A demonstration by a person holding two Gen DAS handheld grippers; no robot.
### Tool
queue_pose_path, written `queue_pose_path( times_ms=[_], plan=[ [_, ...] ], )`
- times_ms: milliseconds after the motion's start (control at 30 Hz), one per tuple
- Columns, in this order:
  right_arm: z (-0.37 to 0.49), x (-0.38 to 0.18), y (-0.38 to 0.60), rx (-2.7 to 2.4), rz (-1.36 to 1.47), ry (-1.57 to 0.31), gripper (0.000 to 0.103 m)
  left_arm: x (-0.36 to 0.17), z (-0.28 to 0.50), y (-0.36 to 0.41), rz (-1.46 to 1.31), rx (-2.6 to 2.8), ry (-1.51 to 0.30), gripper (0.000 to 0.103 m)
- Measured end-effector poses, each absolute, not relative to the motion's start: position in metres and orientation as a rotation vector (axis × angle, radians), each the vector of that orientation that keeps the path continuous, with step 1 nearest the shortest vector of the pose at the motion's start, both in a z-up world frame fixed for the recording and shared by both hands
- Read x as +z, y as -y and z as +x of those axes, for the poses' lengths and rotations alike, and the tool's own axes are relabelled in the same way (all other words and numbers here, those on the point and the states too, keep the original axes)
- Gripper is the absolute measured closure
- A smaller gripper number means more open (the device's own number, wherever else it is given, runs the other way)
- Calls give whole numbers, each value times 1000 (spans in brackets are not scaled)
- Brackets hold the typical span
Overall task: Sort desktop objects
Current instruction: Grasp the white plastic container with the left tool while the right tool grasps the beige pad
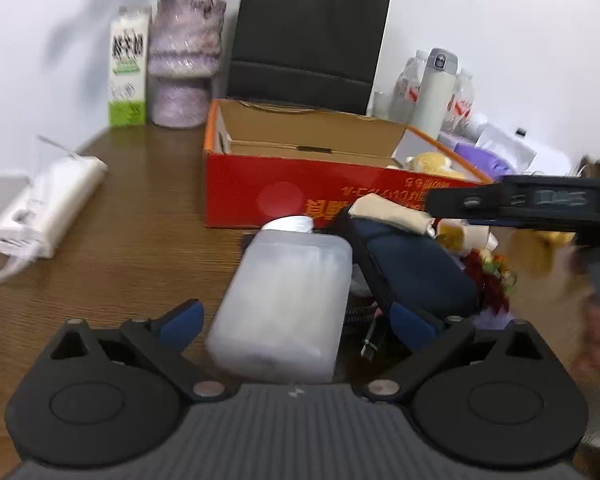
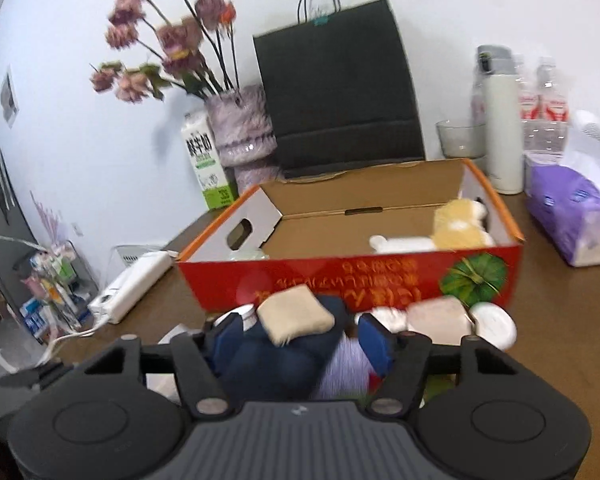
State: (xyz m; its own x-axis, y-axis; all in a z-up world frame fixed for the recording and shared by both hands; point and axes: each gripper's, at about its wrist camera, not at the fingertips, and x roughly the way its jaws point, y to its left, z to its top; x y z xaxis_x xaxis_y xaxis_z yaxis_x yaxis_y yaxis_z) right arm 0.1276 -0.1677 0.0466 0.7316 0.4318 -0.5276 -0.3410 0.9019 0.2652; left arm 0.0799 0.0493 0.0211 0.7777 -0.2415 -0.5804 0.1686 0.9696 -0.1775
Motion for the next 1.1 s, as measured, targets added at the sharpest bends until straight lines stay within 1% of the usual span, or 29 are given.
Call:
queue_pose_path(
  times_ms=[33, 100, 167, 200, 233, 267, 300, 333, 467, 600, 667, 767, 933, 1067, 1100],
  plan=[
    [134, 44, 164, 434, 154, -627, 51, 19, 84, -52, -140, -231, -640, 4],
    [141, 37, 160, 464, 146, -648, 69, 16, 90, -57, -179, -252, -644, 18],
    [138, 30, 158, 466, 120, -630, 70, 8, 95, -61, -211, -271, -676, 25],
    [136, 28, 157, 466, 113, -618, 70, 8, 93, -59, -186, -268, -672, 29],
    [134, 28, 157, 462, 109, -614, 71, 9, 92, -56, -159, -267, -680, 32],
    [131, 29, 155, 456, 94, -602, 76, 7, 91, -54, -152, -272, -676, 36],
    [128, 29, 153, 458, 77, -585, 89, 6, 91, -53, -146, -273, -670, 37],
    [124, 29, 152, 468, 67, -567, 92, 6, 91, -52, -143, -271, -667, 37],
    [119, 26, 145, 458, 29, -539, 95, 8, 90, -59, -159, -245, -668, 37],
    [109, 36, 151, 439, 77, -505, 96, 15, 81, -65, -145, -184, -624, 37],
    [88, 46, 157, 387, 81, -484, 96, 23, 64, -65, -128, -155, -634, 37],
    [37, 54, 177, 345, 72, -445, 96, 33, 20, -58, -111, -174, -644, 37],
    [-34, 38, 203, 279, 63, -582, 96, 31, -46, -31, -10, -159, -667, 37],
    [-68, 16, 210, 240, 24, -658, 95, 22, -61, -17, 40, -164, -718, 37],
    [-71, 11, 211, 239, 19, -677, 93, 20, -63, -14, 44, -166, -733, 36]
  ],
)
